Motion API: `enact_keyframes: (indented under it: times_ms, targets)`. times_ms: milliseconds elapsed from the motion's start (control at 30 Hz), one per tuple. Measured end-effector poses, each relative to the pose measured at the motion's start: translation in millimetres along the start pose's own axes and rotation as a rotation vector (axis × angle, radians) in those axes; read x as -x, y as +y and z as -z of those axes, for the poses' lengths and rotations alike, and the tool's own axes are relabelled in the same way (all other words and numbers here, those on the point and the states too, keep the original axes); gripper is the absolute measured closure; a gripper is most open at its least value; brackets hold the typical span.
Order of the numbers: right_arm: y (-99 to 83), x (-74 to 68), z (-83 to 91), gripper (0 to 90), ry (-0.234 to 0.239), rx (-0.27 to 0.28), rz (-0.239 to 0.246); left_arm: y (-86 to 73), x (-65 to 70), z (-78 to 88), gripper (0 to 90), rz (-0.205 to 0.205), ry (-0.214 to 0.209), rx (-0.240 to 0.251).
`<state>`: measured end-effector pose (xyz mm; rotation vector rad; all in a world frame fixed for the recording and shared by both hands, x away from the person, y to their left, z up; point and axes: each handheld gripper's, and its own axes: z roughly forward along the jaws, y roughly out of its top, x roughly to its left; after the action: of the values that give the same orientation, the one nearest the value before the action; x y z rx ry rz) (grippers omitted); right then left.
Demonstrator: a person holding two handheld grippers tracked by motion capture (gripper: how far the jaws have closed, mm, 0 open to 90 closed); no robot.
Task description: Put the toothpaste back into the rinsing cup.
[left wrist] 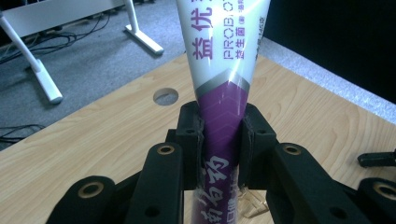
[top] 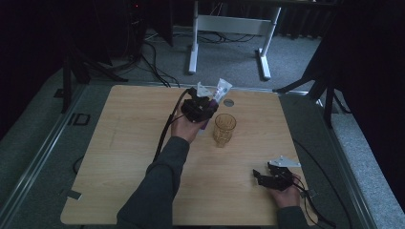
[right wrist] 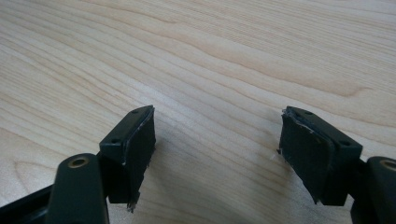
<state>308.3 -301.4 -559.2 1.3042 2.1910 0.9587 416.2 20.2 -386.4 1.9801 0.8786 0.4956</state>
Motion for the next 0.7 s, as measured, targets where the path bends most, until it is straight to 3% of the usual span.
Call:
enact_keyframes:
  times_ms: [700]
  targets:
    - [0.0,0.1,0.0,26.8,0.0,0.0,0.001,2.7,9.0,-19.4,73.2,0.039,-0.029,0.103]
